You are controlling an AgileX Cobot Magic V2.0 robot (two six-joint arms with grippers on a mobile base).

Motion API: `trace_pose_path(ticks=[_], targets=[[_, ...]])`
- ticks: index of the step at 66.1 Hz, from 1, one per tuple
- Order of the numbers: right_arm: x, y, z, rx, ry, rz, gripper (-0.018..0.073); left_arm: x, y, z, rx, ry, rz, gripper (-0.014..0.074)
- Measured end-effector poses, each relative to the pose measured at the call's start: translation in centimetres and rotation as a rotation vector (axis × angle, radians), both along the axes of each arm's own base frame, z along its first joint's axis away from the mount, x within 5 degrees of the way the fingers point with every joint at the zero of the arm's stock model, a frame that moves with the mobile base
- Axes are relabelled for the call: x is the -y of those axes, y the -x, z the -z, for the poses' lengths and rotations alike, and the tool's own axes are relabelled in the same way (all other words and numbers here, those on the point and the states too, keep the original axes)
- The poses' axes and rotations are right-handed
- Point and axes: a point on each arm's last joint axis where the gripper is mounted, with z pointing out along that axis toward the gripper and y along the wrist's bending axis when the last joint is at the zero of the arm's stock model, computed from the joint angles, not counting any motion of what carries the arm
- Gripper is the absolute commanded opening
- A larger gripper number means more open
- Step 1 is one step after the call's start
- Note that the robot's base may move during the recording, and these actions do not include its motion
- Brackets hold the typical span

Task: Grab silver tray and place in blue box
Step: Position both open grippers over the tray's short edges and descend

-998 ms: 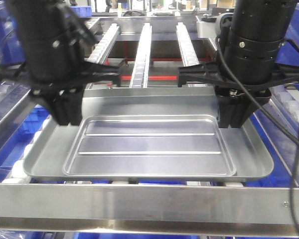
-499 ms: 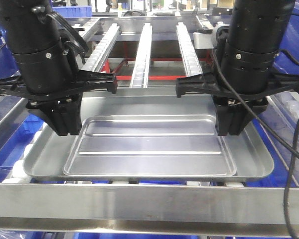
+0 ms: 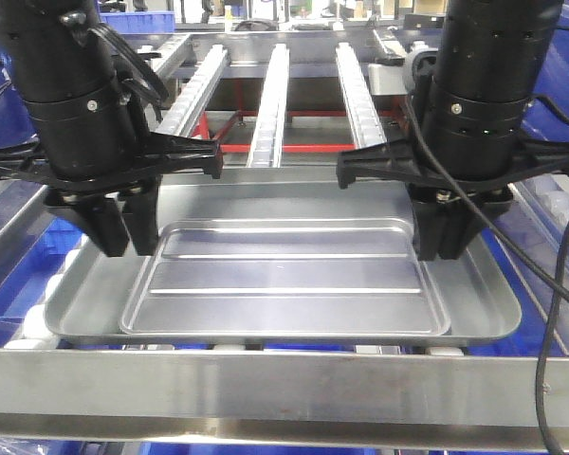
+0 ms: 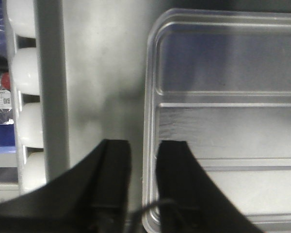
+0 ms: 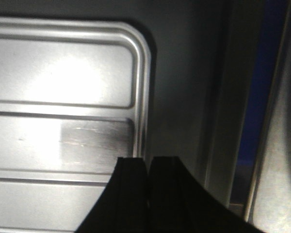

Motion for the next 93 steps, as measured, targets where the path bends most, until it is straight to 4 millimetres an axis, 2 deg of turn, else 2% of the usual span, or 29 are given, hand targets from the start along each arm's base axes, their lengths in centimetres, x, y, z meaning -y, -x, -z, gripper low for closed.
trace_pose_path(ticks=[3, 6, 17, 33, 69, 93], targets=[[0.0, 0.0, 0.3, -0.009, 0.005, 0.001, 0.0353, 0.0, 0.0, 0.0, 0.000, 0.000, 0.000, 0.0169], [0.0, 0.0, 0.5, -0.019, 0.012, 0.001, 0.0390, 0.0, 0.0, 0.0, 0.000, 0.000, 0.000, 0.0169], [-0.1, -0.2, 0.6, -0.005, 0.002, -0.004, 0.0361, 0.0, 0.0, 0.0, 0.002, 0.003, -0.001, 0.0169], [-0.3, -0.5, 1.1, -0.004, -0.001, -0.008, 0.0361, -0.2, 0.3, 0.7, -0.008, -0.003, 0.001, 0.0169], [0.0, -0.7, 1.4, -0.010, -0.007, 0.009, 0.0361, 0.1, 0.1, 0.6, 0.013, 0.030, -0.002, 0.0169], [-0.1, -0.7, 1.4, -0.010, -0.023, 0.016, 0.0361, 0.4, -0.4, 3.1, -0.038, -0.008, -0.006, 0.0169]])
